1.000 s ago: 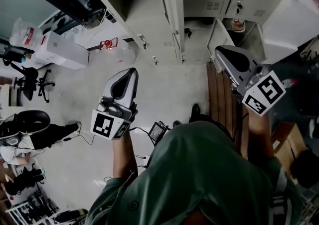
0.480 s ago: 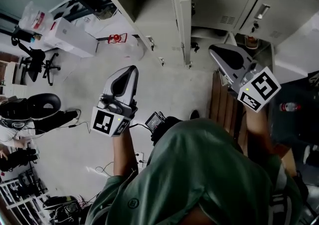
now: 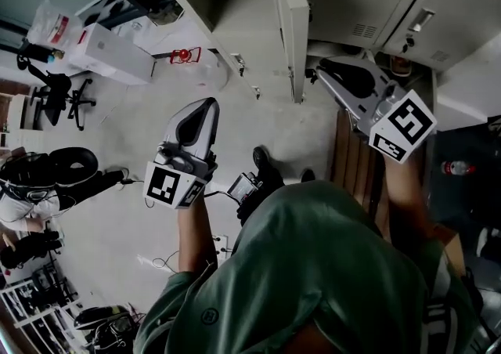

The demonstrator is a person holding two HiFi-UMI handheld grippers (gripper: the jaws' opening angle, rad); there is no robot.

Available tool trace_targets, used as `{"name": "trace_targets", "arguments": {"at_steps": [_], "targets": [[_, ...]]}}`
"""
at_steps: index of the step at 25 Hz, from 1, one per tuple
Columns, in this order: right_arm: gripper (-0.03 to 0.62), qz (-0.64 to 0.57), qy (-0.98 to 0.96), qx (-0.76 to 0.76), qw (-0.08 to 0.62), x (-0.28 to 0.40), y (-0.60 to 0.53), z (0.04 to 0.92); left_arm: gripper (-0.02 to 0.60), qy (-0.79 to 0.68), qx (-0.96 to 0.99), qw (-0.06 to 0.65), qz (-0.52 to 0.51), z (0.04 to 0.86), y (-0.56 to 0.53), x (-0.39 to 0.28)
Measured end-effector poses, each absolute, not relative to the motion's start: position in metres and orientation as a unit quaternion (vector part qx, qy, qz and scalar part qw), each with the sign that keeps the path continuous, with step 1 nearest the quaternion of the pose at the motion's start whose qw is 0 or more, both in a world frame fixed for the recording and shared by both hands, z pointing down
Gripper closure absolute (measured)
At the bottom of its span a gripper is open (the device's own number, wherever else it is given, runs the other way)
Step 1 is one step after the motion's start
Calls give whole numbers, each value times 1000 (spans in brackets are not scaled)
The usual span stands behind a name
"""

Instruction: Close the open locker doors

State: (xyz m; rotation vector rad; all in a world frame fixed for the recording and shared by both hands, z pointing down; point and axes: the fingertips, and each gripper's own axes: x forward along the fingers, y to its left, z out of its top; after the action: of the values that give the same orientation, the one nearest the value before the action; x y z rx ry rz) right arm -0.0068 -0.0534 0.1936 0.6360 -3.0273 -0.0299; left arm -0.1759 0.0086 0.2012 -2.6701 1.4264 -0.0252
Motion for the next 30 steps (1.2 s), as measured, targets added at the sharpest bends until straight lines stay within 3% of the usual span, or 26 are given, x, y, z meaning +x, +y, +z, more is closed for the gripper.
{"name": "trace_targets", "arguments": {"at_steps": [2,4,16,30], "targets": [[577,-8,-977,210,25,-10,-58,194,583,459,-886,59,-12,203,2,-175],[502,-7,-976,214,28,-14,-61,197,583,450,-891,60,-10,200,-5,-174],[502,-13,-977,208,39,-52,-66,202,583,434,-900,42,3,207,-26,-203],[530,-9,-983,180,24,-153,-80,205,583,468,-884,23,-1,228,-40,-279]]}}
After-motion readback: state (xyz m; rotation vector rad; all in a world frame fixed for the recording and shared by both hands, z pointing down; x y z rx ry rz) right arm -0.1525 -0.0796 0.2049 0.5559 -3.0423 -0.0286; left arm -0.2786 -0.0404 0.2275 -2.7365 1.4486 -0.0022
